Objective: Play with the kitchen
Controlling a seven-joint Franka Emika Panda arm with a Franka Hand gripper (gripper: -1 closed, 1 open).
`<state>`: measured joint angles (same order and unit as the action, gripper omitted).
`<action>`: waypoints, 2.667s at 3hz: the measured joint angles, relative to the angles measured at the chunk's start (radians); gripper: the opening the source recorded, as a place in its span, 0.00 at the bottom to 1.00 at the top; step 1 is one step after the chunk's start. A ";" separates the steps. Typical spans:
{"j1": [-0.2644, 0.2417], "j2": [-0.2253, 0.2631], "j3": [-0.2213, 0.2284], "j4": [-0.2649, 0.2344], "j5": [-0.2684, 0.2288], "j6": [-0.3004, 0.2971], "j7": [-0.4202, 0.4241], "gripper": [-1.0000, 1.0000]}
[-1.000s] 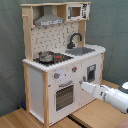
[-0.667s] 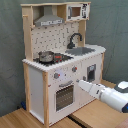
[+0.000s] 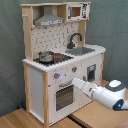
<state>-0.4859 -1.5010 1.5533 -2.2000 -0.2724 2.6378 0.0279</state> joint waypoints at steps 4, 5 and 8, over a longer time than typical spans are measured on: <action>-0.134 0.006 -0.009 -0.060 0.001 0.321 0.140 1.00; -0.197 0.006 -0.016 -0.058 0.003 0.407 0.145 1.00; -0.423 0.005 0.008 0.058 0.004 0.537 0.208 1.00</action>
<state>-0.9092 -1.4955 1.5610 -2.1424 -0.2689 3.1753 0.2360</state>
